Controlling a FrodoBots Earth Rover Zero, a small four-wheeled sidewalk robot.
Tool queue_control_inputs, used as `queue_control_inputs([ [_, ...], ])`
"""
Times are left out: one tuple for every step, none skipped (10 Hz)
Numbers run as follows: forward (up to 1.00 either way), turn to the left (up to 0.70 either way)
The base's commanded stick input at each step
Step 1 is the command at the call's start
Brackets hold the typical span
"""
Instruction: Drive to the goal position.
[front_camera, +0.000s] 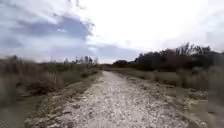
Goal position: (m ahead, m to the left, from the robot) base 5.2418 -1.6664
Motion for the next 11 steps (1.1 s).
queue_control_inputs([
  [0.7,0.0],
  [0.7,0.0],
  [0.7,0.0],
  [0.7,0.0],
  [0.7,0.0],
  [0.7,0.0],
  [0.7,0.0],
  [0.7,0.0],
  [0.7,0.0],
  [0.7,0.0],
  [0.7,0.0],
])
